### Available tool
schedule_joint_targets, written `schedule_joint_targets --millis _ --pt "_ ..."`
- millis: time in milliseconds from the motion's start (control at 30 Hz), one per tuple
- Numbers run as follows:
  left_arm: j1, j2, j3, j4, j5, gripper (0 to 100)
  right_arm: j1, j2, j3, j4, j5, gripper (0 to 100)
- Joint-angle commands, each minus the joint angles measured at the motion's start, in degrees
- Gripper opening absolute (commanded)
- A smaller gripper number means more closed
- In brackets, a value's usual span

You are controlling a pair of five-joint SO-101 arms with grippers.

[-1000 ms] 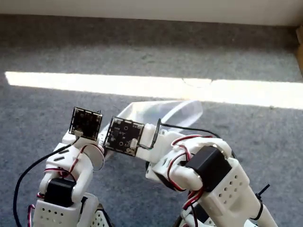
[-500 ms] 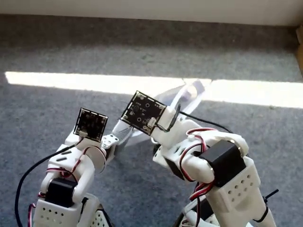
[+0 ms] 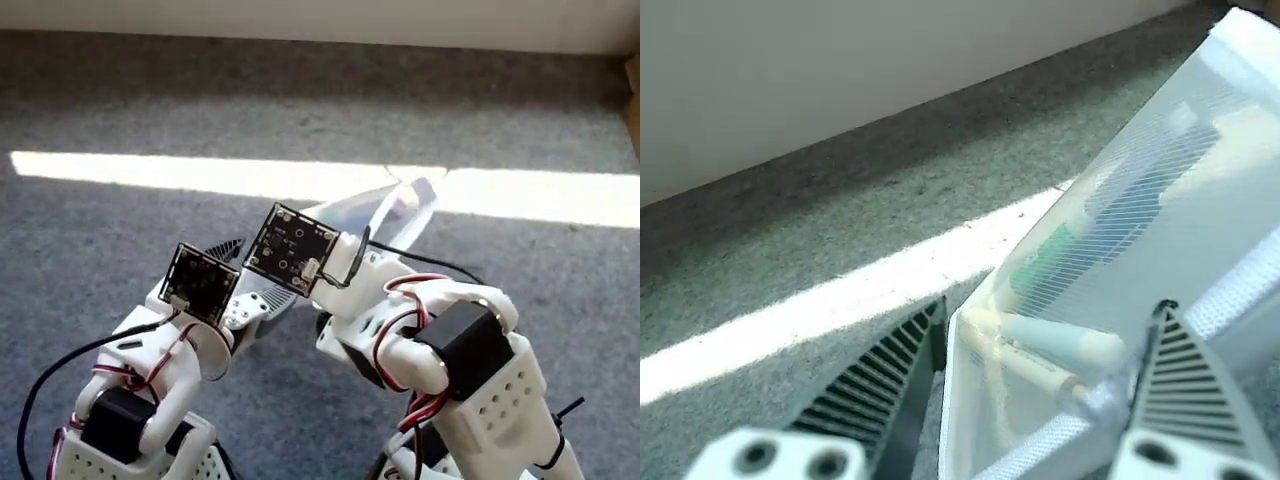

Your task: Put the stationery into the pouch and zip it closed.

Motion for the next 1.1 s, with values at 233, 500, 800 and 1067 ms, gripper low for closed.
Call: schedule_joint_targets --millis 233,500,800,1067 --pt "6.6 0.0 -2.9 0.4 -3.3 31 -0.8 -0.9 0.8 0.7 3.1 0.4" --pt "6.1 0.0 -3.1 0.6 -3.5 31 -0.7 -0.9 0.8 0.7 3.2 0.4" --pt "6.4 -0.1 -7.1 9.4 -8.4 30 -0.7 -0.9 1.2 0.7 3.2 0.4" --pt "7.2 0.2 -6.0 10.8 -10.5 31 -0.8 -0.9 1.3 0.7 4.7 0.4"
